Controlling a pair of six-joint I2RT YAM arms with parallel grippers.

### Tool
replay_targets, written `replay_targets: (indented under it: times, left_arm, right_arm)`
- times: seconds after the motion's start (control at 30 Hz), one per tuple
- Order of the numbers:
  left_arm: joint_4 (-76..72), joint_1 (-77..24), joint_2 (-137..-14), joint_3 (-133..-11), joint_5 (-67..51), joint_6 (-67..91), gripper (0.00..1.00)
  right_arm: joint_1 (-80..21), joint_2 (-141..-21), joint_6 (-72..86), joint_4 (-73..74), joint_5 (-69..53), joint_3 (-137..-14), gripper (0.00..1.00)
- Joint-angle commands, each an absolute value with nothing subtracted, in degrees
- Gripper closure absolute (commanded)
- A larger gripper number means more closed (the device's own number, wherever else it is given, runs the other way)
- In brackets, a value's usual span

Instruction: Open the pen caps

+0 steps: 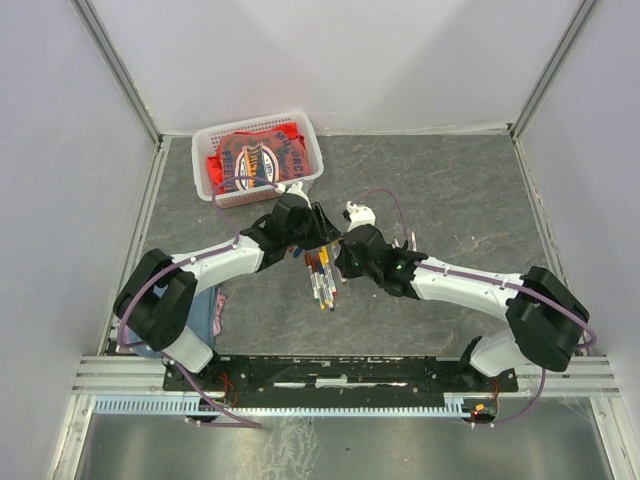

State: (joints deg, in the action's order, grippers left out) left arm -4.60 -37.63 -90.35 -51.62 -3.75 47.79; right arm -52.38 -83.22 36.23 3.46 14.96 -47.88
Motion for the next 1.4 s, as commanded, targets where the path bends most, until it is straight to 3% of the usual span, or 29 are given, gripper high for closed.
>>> replay_targets:
  times: [0.0,0.27,0.4,0.43,0.5,0.6,0.7,1.37]
  left_arm:
    - [-7.49,-37.58,-90.24,-51.44,-5.18,49.73,0.53]
    - [-8.98,-36.99,-89.47,-50.16,-5.91,49.92,0.7]
    - [-9.7,-36.47,-89.41,-49.42,-6.92,49.52,0.95]
    - [-9.86,-36.42,-89.15,-49.16,-7.13,49.35,0.97]
    - [-11.1,-36.22,-88.61,-48.46,-7.41,49.15,0.97]
    - [-12.75,-36.08,-87.77,-47.43,-8.33,48.88,0.97]
    - [-13.52,-35.96,-87.41,-47.14,-9.52,48.78,0.97]
    - [-22.14,-34.59,-88.4,-44.21,-16.04,53.46,0.97]
  right_arm:
    - [-52.45,-80.97,36.91,0.53,13.82,-47.89,0.99]
    - [-52.41,-81.15,36.91,0.42,13.49,-47.78,0.99]
    - [-52.46,-80.57,36.87,0.57,14.28,-47.31,0.99]
    - [-52.47,-80.37,36.83,0.54,14.44,-47.1,0.99]
    - [-52.42,-79.98,36.97,0.46,14.82,-46.71,0.95]
    - [-52.22,-79.72,37.45,0.43,15.16,-46.32,0.76]
    - [-51.66,-79.38,37.74,-0.26,14.88,-45.78,0.67]
    - [-48.25,-76.91,40.49,-7.92,7.59,-41.37,0.66]
